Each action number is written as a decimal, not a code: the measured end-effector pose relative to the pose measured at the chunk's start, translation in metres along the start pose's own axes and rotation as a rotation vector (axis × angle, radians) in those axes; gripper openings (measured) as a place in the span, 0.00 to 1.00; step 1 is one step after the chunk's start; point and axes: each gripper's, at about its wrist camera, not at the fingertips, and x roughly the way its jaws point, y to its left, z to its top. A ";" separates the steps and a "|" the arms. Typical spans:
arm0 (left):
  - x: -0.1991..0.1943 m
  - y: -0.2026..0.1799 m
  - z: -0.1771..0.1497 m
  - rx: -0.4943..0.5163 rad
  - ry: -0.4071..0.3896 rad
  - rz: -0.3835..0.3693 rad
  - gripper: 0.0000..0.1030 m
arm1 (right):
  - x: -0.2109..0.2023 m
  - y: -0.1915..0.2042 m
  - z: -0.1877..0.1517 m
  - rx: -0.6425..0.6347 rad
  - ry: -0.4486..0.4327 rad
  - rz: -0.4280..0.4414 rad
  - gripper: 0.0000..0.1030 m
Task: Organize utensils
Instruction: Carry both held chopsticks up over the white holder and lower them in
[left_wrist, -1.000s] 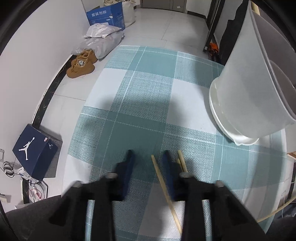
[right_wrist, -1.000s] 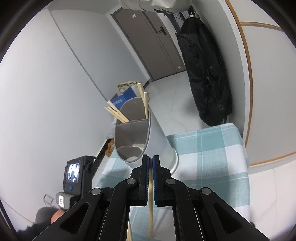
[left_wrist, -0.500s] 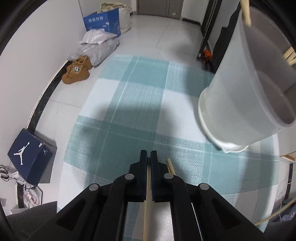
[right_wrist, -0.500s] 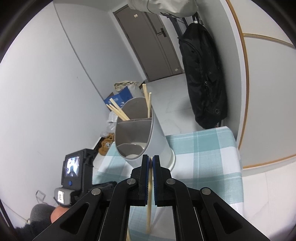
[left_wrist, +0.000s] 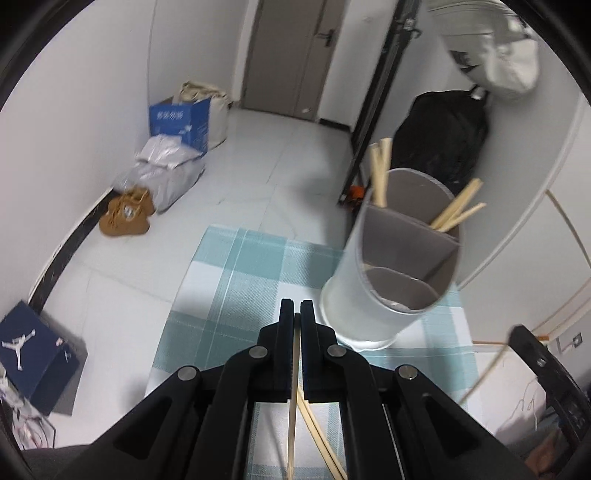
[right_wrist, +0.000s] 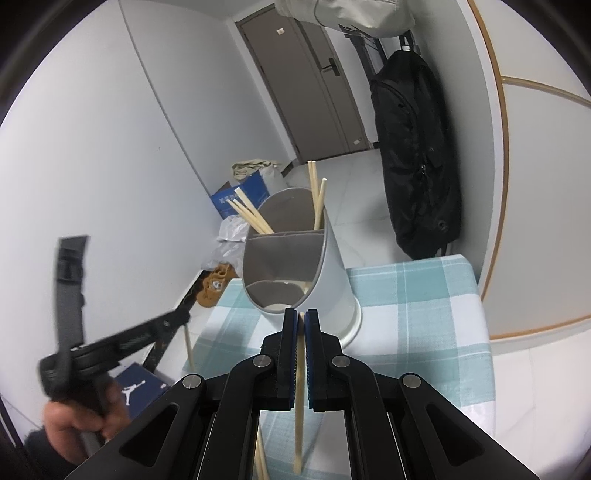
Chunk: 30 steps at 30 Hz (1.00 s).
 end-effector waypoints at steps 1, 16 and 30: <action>-0.006 -0.002 -0.001 0.006 -0.016 -0.014 0.00 | -0.001 0.002 0.000 -0.001 -0.005 0.002 0.03; -0.039 -0.021 0.001 0.160 -0.077 -0.064 0.00 | -0.016 0.028 -0.003 -0.073 -0.099 -0.014 0.03; -0.063 -0.031 0.020 0.173 -0.108 -0.097 0.00 | -0.021 0.036 0.006 -0.087 -0.121 -0.024 0.03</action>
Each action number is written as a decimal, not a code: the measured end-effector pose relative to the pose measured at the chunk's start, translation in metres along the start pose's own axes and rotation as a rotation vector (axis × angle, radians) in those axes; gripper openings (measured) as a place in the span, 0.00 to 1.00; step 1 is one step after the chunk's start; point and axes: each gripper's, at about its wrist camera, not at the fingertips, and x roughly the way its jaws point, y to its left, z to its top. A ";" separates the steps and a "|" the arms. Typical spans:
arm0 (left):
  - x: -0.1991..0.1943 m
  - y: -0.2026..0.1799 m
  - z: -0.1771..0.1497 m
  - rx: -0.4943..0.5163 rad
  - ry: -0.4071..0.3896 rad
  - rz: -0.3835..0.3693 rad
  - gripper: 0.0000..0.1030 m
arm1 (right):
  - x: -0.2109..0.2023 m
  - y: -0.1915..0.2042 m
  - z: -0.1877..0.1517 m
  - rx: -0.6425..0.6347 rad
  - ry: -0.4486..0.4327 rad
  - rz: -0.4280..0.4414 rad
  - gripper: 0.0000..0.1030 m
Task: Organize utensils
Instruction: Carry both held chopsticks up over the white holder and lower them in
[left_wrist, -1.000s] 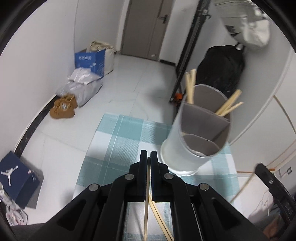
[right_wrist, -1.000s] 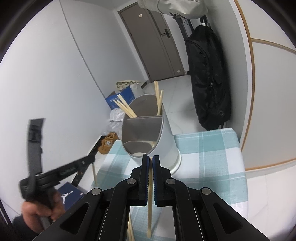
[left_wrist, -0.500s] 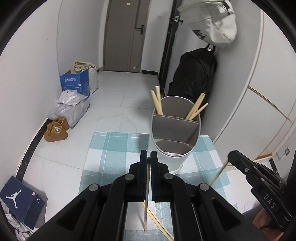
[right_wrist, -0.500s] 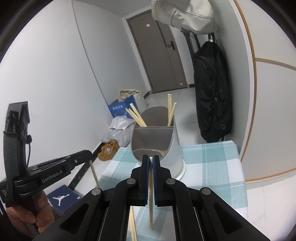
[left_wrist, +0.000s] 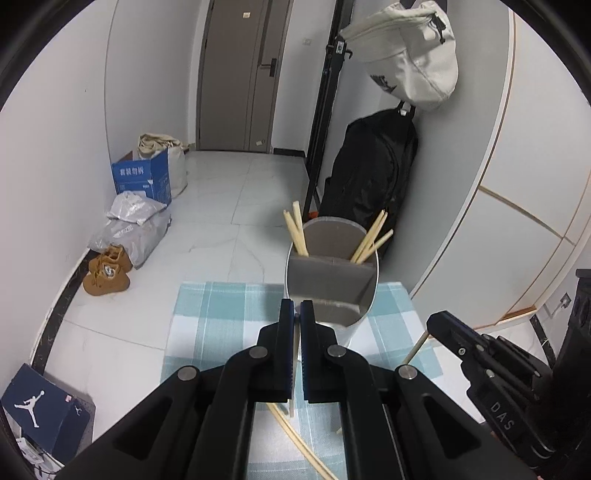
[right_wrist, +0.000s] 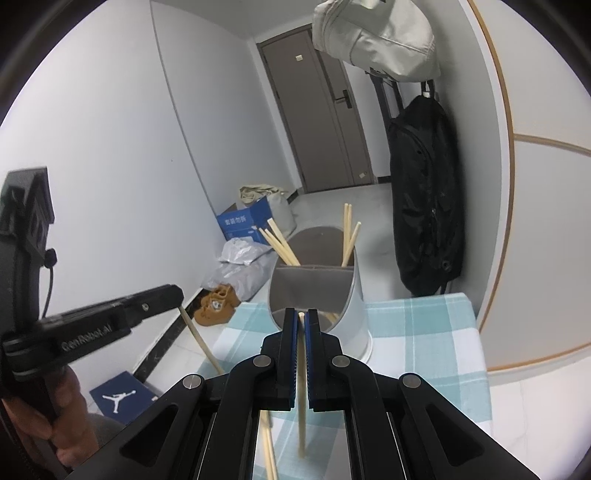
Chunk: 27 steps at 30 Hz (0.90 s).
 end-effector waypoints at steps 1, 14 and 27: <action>0.000 -0.001 0.003 0.003 -0.003 -0.002 0.00 | -0.001 0.000 0.003 -0.002 -0.003 0.000 0.03; -0.019 -0.017 0.070 0.028 -0.066 -0.029 0.00 | -0.014 -0.009 0.081 0.012 -0.103 0.016 0.03; -0.001 -0.012 0.137 0.002 -0.114 -0.041 0.00 | 0.009 -0.019 0.168 0.030 -0.200 0.020 0.03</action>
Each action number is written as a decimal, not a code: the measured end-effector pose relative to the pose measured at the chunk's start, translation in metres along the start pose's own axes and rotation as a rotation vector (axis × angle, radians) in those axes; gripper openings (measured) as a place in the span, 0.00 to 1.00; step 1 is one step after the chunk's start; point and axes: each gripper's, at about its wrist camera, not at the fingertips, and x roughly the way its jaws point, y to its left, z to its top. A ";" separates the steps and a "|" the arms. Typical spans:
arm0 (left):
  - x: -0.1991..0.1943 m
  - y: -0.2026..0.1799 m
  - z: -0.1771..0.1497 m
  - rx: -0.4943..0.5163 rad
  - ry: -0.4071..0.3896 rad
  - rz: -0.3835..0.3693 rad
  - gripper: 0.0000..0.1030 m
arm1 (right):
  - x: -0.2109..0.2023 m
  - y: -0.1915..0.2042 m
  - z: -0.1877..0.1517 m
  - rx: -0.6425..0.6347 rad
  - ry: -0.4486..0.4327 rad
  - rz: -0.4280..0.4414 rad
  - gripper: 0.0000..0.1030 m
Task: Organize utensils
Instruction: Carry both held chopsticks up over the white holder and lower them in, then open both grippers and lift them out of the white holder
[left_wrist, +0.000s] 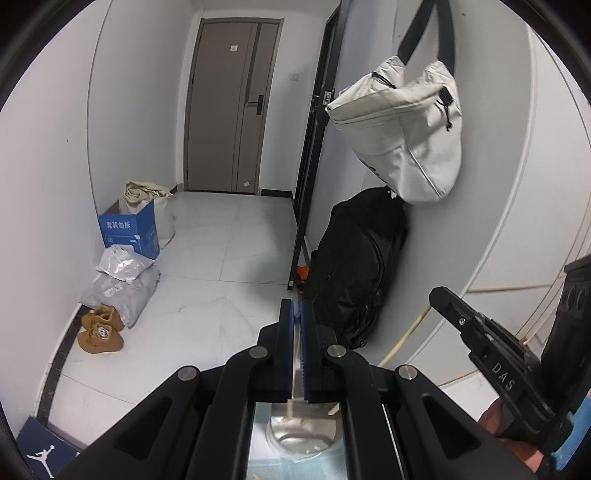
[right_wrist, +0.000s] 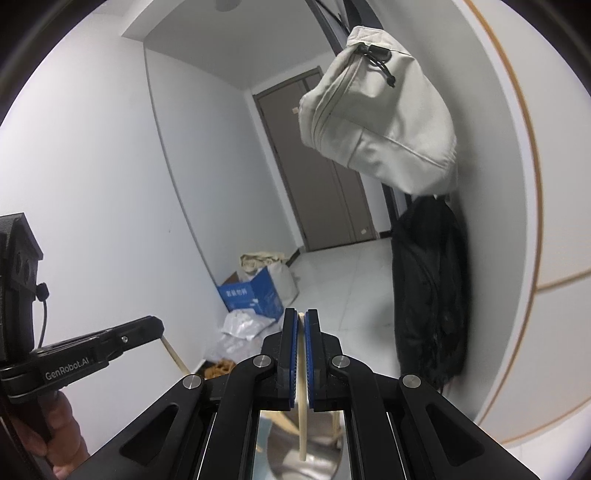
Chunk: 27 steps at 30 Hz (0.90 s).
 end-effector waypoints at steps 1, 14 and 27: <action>0.004 0.000 0.003 -0.003 0.002 -0.005 0.00 | 0.005 0.000 0.003 -0.005 -0.002 -0.003 0.03; 0.054 -0.007 0.008 0.001 0.057 -0.048 0.00 | 0.056 -0.021 0.002 0.007 0.023 -0.033 0.03; 0.087 0.000 -0.019 0.008 0.179 -0.082 0.00 | 0.075 -0.026 -0.040 -0.034 0.125 -0.020 0.03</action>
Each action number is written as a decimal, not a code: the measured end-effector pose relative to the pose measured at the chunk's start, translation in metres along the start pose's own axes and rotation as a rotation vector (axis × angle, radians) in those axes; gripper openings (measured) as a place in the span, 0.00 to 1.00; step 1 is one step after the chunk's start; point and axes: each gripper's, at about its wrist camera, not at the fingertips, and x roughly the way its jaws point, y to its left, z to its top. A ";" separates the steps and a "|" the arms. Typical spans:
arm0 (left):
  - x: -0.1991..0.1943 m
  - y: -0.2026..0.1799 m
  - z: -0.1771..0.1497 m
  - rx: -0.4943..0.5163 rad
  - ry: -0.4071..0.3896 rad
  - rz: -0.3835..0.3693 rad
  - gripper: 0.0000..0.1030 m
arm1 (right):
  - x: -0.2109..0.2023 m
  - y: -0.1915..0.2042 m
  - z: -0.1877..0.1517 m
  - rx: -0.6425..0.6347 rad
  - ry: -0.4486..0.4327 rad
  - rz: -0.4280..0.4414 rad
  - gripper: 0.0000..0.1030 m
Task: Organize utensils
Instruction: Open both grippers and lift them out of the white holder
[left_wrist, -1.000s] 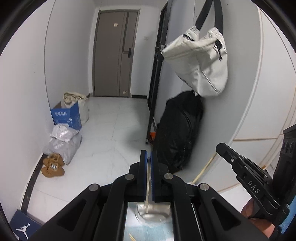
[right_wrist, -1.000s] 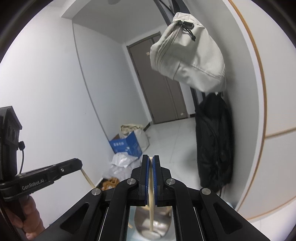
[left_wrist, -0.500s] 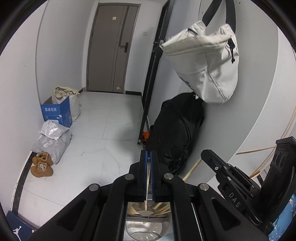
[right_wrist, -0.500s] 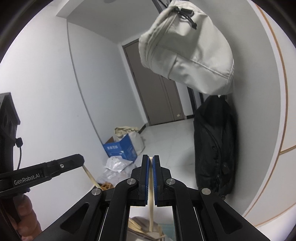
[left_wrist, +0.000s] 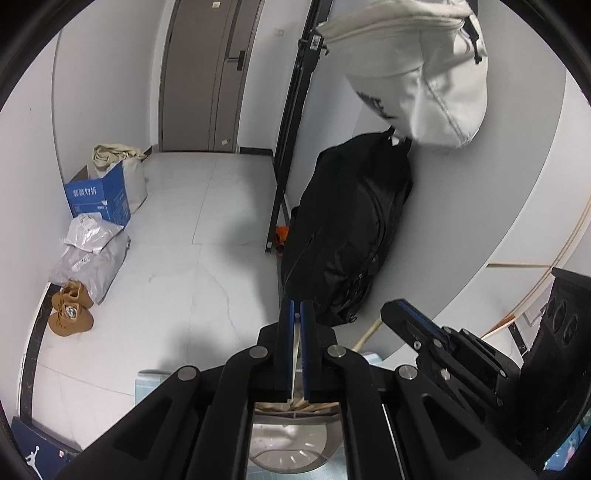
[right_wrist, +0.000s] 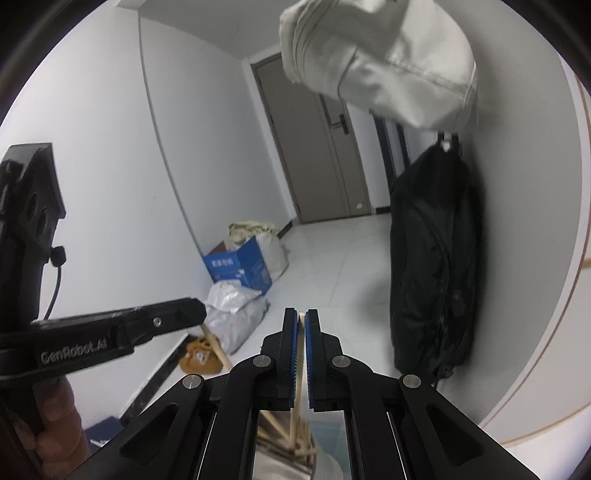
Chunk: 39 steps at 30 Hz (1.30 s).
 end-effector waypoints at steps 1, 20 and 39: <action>0.002 0.000 -0.002 0.003 0.013 -0.006 0.00 | 0.001 0.000 -0.005 -0.003 0.015 0.004 0.03; -0.026 0.016 -0.030 -0.107 0.037 -0.002 0.50 | -0.029 -0.009 -0.040 0.066 0.117 0.034 0.26; -0.062 0.017 -0.079 -0.120 -0.012 0.152 0.53 | -0.087 0.026 -0.070 0.030 0.074 0.027 0.52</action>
